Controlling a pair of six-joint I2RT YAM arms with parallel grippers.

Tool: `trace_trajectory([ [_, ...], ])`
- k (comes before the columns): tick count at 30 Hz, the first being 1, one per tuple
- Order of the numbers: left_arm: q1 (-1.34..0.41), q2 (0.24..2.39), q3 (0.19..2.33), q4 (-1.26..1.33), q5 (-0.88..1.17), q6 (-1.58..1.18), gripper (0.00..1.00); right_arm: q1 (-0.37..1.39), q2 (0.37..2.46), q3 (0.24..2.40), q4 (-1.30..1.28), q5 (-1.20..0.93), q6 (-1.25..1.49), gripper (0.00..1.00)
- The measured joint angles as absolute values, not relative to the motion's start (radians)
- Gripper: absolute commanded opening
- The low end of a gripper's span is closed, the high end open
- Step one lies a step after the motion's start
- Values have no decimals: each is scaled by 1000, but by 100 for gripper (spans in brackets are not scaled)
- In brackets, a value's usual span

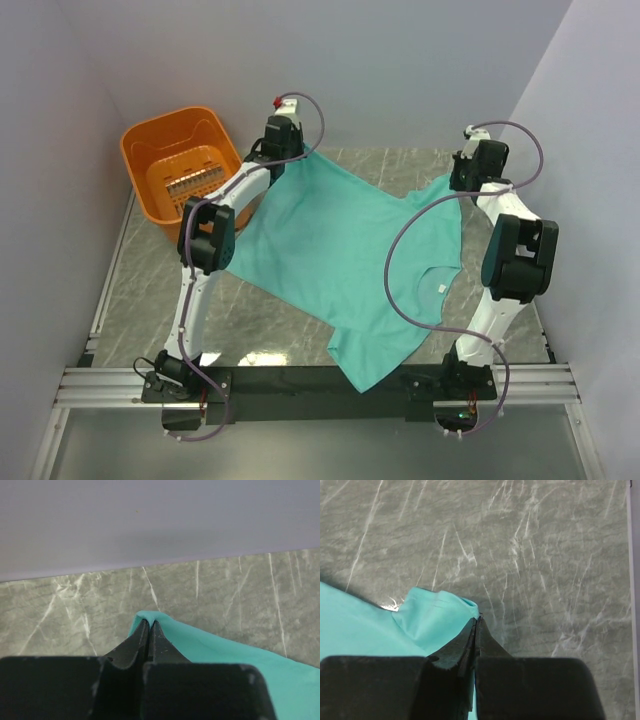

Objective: Fold and stack the t-shirts
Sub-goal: Flatten the tshirt out, then fold the tshirt

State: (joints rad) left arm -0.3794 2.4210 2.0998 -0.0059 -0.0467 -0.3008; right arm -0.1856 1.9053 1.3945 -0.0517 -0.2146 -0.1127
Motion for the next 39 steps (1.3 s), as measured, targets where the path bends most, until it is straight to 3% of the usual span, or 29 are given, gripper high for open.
trace_trajectory([
  [10, -359, 2470, 2144, -28, -58, -301, 0, -193, 1892, 1401, -52, -268, -113, 0],
  [19, -353, 2482, 2124, -4, -58, -293, 0, -210, 1713, 1273, -61, -457, -133, 0],
  [29, -353, 2436, 1888, 122, -45, -211, 0, -220, 1537, 1146, -78, -579, -169, 0],
  [39, -352, 2319, 1757, 268, -17, -136, 0, -241, 1505, 1073, -108, -616, -217, 0],
])
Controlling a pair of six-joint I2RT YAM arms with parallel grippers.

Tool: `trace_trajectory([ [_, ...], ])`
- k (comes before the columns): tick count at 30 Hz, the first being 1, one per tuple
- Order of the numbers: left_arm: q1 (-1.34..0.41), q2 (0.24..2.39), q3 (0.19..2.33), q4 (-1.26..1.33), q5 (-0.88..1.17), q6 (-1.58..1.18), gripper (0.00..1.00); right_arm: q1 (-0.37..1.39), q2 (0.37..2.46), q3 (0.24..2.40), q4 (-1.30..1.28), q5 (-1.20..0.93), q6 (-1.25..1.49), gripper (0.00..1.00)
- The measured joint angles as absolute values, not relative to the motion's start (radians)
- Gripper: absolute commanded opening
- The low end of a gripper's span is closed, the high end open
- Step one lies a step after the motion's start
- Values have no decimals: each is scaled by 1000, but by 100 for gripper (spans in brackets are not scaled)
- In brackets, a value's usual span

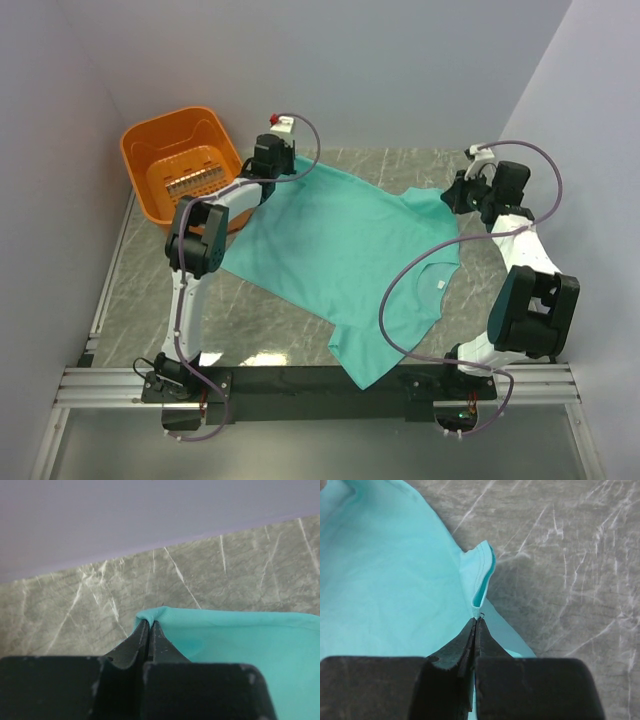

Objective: Fold and stack the t-shirts
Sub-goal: Fold the tshirt

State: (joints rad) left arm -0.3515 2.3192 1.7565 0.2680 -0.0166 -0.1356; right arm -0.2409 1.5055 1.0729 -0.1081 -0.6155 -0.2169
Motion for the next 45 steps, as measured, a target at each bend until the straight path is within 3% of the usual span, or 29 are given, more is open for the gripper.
trace_trajectory([
  [45, -337, 2140, 1457, 434, 4, 242, 1, -377, 1398, 985, -162, -707, -275, 0],
])
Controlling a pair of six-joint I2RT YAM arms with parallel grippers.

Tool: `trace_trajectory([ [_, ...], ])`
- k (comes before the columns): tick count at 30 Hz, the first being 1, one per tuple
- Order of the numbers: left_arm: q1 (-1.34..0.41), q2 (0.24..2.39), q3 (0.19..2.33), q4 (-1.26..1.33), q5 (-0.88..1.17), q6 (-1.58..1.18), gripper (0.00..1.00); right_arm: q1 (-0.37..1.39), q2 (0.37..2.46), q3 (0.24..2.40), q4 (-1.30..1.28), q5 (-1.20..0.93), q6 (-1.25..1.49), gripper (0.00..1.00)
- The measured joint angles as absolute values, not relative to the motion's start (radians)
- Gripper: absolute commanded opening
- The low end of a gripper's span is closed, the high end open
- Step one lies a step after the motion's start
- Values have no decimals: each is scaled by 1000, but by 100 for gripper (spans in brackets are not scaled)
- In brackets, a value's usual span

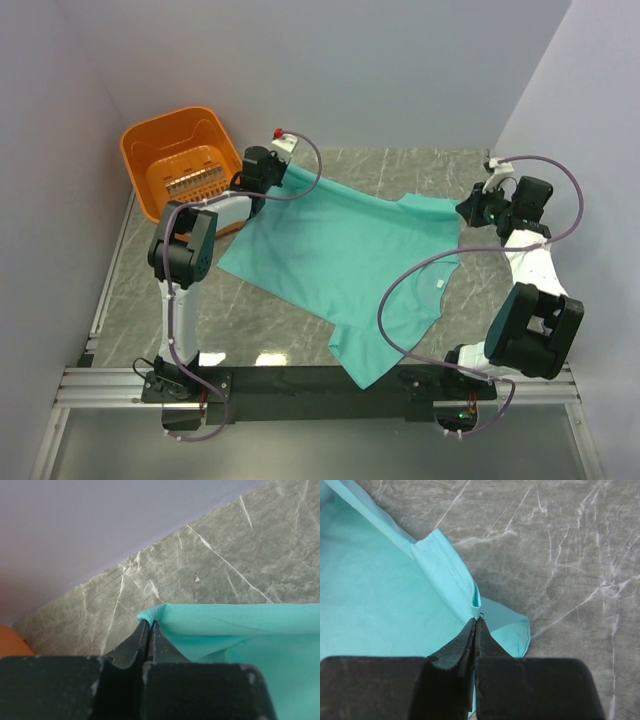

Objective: Fold and stack the t-shirts
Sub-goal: Fold the tshirt

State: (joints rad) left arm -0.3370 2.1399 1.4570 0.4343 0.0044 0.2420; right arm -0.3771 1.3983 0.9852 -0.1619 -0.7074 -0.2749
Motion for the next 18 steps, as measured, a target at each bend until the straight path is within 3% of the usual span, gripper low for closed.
trace_trajectory([
  [18, -337, 2123, 1430, 458, 3, 277, 0, -378, 1279, 900, -223, -745, -335, 0],
])
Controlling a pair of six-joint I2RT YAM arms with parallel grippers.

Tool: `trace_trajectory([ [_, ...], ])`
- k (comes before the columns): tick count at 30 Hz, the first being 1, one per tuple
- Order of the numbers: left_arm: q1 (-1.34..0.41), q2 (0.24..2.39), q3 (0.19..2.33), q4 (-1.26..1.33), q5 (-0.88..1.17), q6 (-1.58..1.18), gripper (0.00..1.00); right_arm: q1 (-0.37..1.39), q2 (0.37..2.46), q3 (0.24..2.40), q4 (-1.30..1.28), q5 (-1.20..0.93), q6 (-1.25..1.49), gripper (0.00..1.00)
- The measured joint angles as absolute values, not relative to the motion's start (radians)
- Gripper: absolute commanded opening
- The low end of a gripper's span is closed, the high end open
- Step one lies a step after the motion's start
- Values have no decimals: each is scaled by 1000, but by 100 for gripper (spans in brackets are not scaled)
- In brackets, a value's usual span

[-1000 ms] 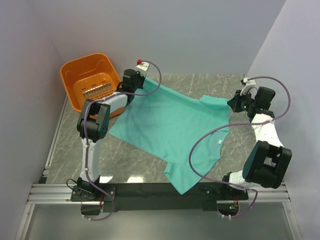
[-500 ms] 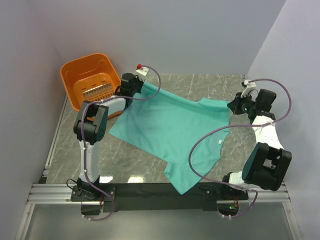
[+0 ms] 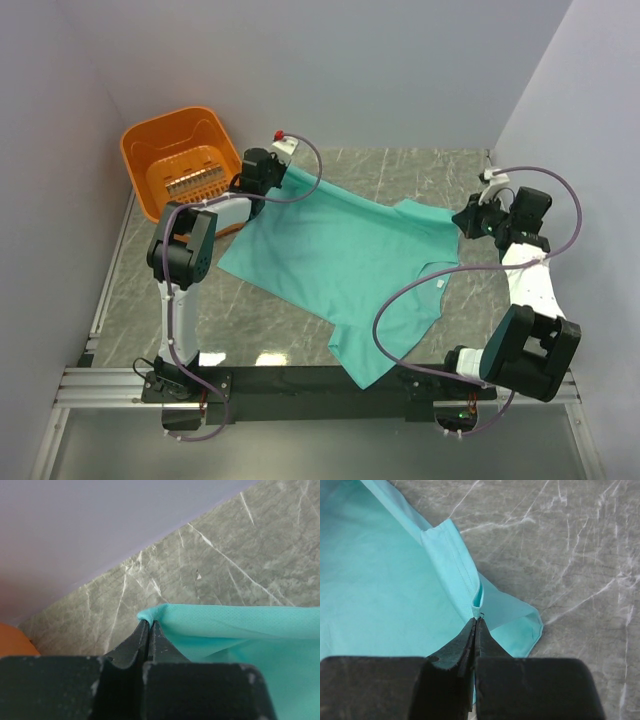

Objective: Fold and stack the t-shirts
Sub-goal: Fold the tshirt

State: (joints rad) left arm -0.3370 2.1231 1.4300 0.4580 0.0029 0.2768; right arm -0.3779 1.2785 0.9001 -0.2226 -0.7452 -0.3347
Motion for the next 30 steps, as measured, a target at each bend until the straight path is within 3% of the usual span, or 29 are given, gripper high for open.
trace_trajectory([
  [30, -337, 2097, 1346, 489, 3, 294, 1, -380, 1258, 857, -257, -727, -365, 0],
])
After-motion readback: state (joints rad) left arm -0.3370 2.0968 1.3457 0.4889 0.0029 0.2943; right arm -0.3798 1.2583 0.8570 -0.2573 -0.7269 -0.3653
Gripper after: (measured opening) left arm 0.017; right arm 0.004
